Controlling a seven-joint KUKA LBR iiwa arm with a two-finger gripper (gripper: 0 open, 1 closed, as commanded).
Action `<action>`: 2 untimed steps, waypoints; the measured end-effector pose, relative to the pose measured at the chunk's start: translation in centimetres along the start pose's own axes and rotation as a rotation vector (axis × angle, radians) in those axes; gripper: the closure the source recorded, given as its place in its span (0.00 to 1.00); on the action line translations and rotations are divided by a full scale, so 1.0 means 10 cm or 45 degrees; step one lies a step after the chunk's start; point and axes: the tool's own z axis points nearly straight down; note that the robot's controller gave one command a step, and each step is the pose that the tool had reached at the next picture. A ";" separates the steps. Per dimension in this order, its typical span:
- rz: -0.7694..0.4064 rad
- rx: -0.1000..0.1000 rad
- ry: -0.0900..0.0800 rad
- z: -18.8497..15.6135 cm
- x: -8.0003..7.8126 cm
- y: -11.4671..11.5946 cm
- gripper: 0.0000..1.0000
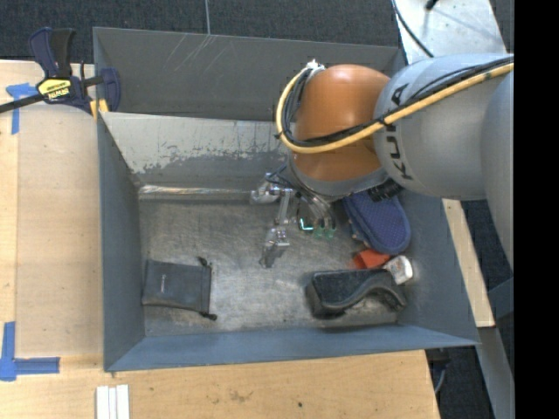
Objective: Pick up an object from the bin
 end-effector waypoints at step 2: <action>-0.203 -0.001 -0.013 0.75 0.70 1.11 0.00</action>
Offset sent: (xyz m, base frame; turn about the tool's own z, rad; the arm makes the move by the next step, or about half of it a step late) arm -0.0490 0.0552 -0.0237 0.0167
